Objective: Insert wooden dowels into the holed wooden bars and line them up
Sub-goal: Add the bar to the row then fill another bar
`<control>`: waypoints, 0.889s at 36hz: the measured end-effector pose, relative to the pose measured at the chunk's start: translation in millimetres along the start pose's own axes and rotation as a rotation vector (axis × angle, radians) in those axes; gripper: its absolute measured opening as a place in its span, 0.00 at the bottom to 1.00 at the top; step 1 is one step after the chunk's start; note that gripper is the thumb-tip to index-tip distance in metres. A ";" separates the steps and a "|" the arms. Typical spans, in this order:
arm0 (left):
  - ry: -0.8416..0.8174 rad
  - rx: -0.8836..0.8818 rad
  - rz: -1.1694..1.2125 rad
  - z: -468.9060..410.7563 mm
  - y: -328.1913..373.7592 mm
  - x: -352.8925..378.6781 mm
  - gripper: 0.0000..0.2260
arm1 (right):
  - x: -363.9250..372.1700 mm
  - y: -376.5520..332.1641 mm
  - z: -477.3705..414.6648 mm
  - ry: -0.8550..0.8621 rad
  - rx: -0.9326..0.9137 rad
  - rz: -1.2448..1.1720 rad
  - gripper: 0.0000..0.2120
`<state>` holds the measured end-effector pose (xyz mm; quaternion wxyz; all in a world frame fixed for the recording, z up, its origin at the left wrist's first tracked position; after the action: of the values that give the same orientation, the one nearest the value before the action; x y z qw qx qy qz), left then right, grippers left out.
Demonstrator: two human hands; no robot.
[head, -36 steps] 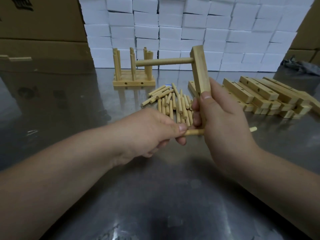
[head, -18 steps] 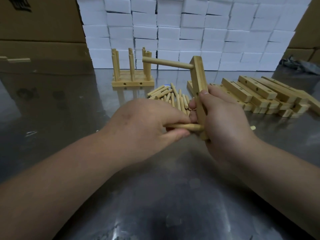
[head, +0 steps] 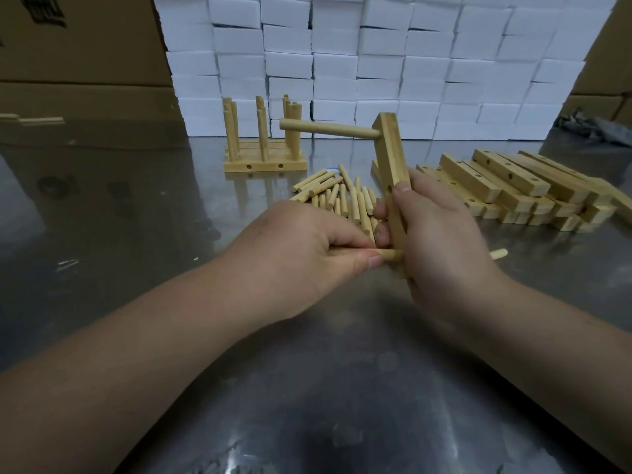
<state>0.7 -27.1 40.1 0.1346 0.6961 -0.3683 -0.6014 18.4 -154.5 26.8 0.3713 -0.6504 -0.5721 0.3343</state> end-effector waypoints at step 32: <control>0.212 -0.412 -0.365 -32.1 -56.8 -1.2 0.16 | -11.0 16.3 -14.2 0.124 0.274 -0.302 0.12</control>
<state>50.7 4.9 12.9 0.2004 0.7677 -0.0907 -0.6019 37.3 -167.9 19.9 0.5368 -0.5201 -0.5882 0.3088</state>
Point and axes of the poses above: each hand's wrist, its own z-axis away from the middle knuckle, its own x-axis out of the palm, y = z × x, the point moved 4 cm from there along -z, towards the middle knuckle, and after that the axes turned 15 degrees about -x, right-handed, at the moved point
